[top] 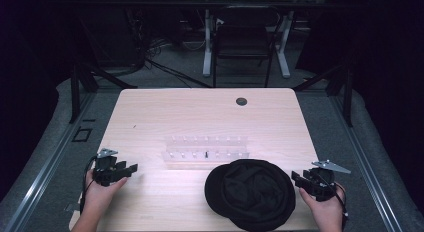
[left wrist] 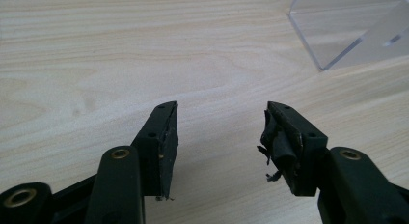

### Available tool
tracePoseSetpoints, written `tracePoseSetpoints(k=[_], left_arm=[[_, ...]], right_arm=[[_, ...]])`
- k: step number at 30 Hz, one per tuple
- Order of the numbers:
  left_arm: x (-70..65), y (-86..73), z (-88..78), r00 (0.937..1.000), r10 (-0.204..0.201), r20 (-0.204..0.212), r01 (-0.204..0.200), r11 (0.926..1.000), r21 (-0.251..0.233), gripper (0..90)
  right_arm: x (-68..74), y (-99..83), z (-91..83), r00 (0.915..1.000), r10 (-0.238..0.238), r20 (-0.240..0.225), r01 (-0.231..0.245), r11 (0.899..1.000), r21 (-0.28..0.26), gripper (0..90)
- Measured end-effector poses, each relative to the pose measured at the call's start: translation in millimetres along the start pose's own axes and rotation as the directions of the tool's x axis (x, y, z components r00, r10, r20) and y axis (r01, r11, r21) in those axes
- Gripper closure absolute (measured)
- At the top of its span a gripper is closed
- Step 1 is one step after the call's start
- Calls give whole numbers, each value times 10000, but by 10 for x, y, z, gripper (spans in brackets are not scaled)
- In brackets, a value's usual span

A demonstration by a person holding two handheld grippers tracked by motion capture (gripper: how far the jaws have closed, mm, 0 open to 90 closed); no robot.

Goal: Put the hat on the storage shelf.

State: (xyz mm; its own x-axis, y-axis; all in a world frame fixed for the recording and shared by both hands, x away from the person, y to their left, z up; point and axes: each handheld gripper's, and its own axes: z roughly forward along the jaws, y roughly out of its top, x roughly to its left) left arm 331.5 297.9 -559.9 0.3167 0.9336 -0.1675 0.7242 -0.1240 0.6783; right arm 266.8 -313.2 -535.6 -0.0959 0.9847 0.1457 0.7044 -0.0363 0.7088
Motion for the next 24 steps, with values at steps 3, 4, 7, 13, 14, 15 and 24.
tracePoseSetpoints(k=[3,4,7,13,14,15,24], left_arm=[[5,3,-15,10000,-44,50,44,10000,78,456],[5,3,-15,10000,-44,50,44,10000,78,456],[5,2,12,9994,-291,196,289,9995,110,445],[0,-11,61,9972,-373,651,342,9983,470,445],[-3,-14,64,9969,-387,689,353,9981,498,445],[-4,-15,64,9965,-393,735,356,9981,504,445],[-6,-16,59,9955,-442,834,399,9979,520,445]], right_arm=[[-33,43,-36,9985,452,-304,-445,9987,254,533],[-33,43,-36,9985,452,-304,-445,9987,254,533],[-5,135,-64,9910,1049,-835,-964,9903,1003,544],[128,311,-118,9959,312,-844,-165,9854,1693,502],[135,331,-129,9960,237,-866,-81,9844,1760,496],[150,360,-143,9958,149,-903,24,9820,1889,491],[180,440,-144,9976,-526,-443,637,9501,3054,520]])
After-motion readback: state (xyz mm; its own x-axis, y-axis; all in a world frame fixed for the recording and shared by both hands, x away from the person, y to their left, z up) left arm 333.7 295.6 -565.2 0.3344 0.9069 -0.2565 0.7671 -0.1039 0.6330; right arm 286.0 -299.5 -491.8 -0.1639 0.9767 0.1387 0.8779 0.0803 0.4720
